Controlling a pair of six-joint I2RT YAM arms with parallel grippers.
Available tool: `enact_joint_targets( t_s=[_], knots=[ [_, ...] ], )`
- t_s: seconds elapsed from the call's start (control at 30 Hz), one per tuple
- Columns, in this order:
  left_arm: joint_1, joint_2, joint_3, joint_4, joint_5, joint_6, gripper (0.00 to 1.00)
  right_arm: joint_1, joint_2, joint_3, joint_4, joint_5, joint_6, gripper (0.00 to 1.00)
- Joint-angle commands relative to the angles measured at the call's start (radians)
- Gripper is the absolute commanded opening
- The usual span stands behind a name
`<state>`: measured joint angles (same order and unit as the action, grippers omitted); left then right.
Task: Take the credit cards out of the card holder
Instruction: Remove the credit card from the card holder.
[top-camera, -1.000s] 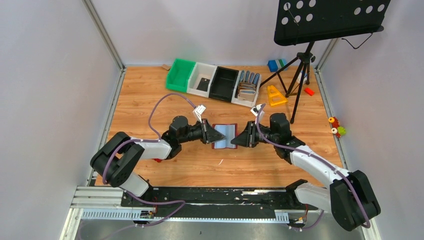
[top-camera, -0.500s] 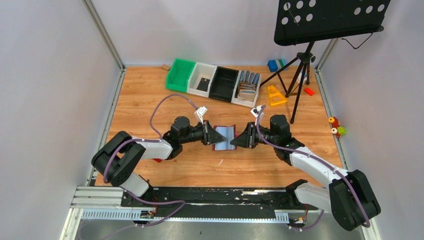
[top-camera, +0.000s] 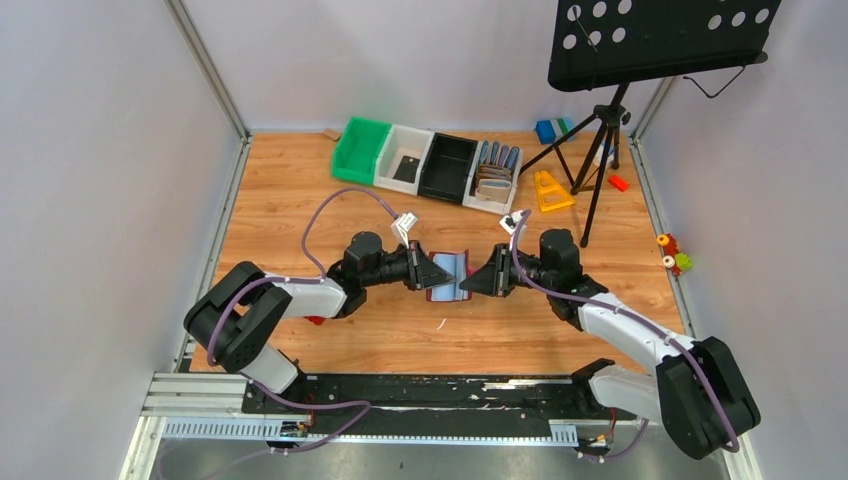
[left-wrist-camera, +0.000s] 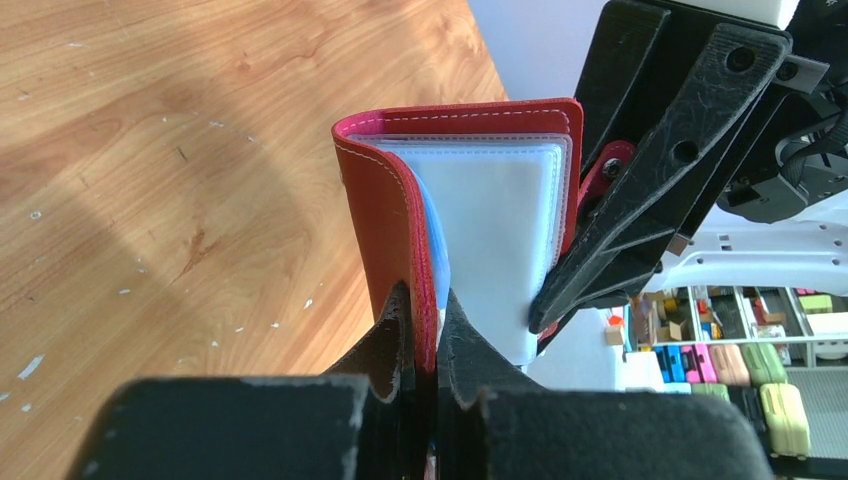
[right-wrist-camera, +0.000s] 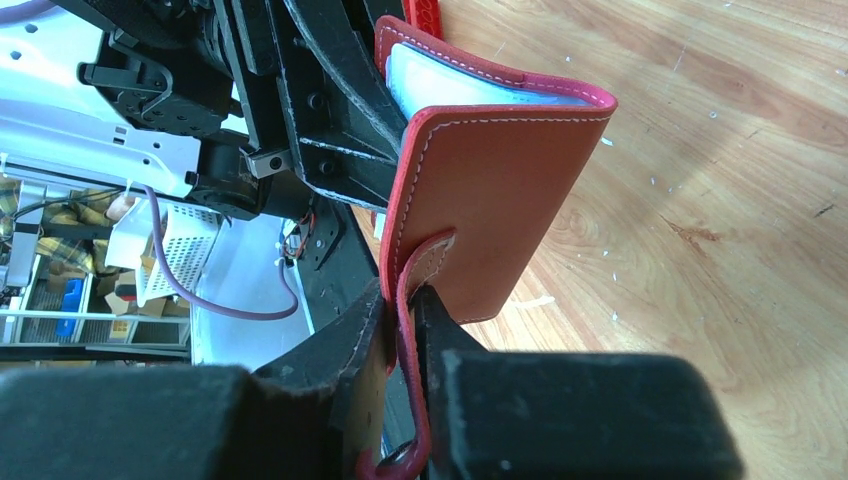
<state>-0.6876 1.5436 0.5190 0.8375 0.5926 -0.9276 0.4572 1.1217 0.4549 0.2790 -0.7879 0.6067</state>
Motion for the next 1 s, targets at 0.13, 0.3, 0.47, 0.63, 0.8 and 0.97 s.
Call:
enact_joint_targets(
  t_s=[0.13, 0.3, 0.47, 0.63, 0.8, 0.97],
  knots=[
    [-0.026, -0.025, 0.042, 0.032, 0.050, 0.025, 0.00, 0.006, 0.013, 0.007, 0.076, -0.007, 0.009, 0.10],
    [-0.034, -0.023, 0.045, 0.035, 0.052, 0.023, 0.00, 0.005, 0.016, 0.010, 0.090, -0.019, 0.021, 0.10],
    [-0.039, -0.023, 0.051, 0.032, 0.050, 0.023, 0.00, 0.005, 0.021, 0.012, 0.092, -0.019, 0.023, 0.08],
    [-0.039, -0.021, 0.055, 0.023, 0.050, 0.026, 0.00, 0.006, 0.026, 0.014, 0.069, -0.003, 0.015, 0.06],
    [-0.040, -0.025, 0.062, -0.003, 0.039, 0.041, 0.00, 0.005, 0.023, 0.035, -0.010, 0.033, -0.016, 0.03],
    [-0.047, -0.009, 0.070, 0.018, 0.048, 0.027, 0.00, 0.006, 0.032, 0.029, 0.018, 0.009, 0.000, 0.00]
  ],
)
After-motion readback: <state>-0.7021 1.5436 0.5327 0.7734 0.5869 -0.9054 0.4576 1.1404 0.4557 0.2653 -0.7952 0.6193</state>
